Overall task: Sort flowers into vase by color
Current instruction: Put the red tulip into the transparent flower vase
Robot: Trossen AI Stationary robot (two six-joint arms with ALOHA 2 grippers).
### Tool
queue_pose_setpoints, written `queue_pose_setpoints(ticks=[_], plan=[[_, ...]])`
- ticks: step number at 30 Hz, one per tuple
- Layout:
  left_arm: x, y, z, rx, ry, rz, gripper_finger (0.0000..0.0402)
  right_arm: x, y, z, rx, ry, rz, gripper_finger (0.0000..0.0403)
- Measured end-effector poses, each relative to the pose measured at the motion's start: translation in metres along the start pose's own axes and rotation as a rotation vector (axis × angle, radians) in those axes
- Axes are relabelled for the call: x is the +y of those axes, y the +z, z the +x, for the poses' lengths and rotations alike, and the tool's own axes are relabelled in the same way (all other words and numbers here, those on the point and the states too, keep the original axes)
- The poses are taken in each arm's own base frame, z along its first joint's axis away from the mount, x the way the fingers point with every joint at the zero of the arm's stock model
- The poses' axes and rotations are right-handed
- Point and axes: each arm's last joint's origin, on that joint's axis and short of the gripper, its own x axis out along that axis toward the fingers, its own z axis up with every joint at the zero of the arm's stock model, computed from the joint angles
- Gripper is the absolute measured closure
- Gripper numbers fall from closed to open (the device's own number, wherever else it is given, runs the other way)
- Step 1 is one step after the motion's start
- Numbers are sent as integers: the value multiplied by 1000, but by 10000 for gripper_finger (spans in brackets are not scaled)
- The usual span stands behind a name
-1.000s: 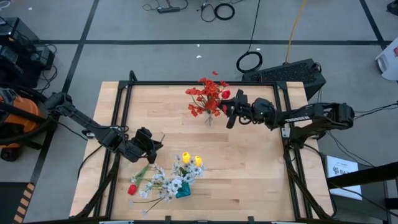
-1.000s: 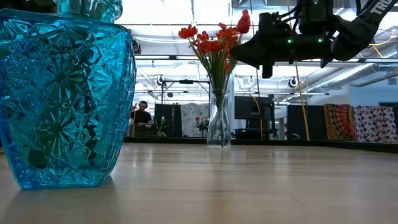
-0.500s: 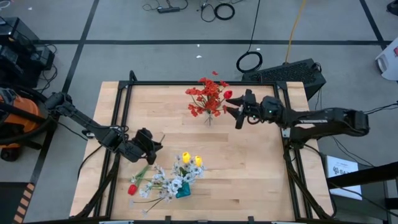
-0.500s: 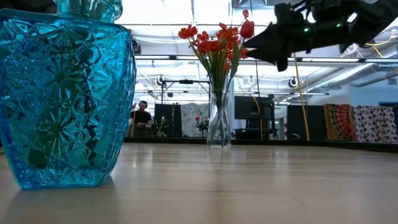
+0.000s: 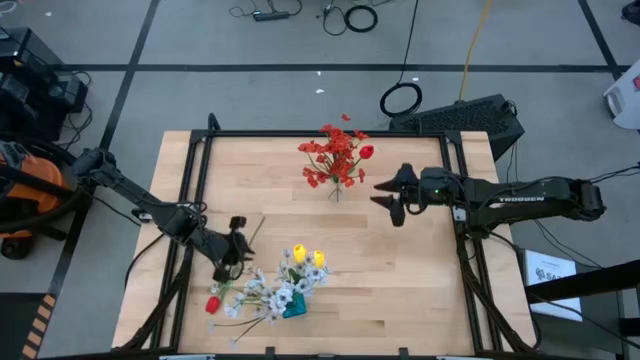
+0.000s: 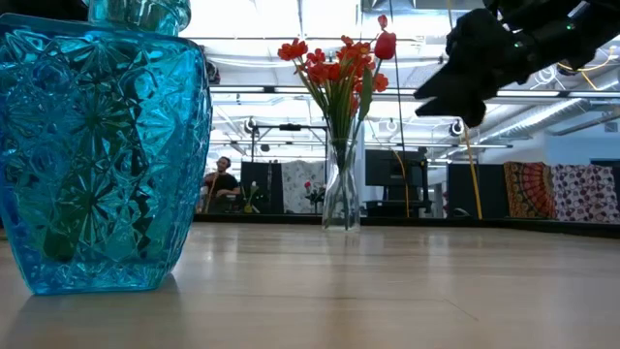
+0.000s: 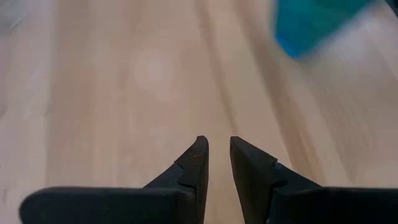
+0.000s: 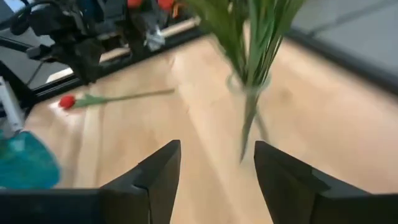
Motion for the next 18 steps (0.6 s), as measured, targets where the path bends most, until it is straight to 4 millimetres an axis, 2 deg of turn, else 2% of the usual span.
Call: queue_pose_setpoints(ticks=[5, 13, 18], plan=[[-4, -1, 0, 12, -120, 289, 330, 9, -12, 3, 102, 14, 205, 207], [-4, -9, -1, 64, -225, 603, 329, 17, -36, 9, 287, -80, 684, 206], [-5, -20, -3, 151, -270, 829, 329, 27, -48, 14, 361, -112, 834, 206]])
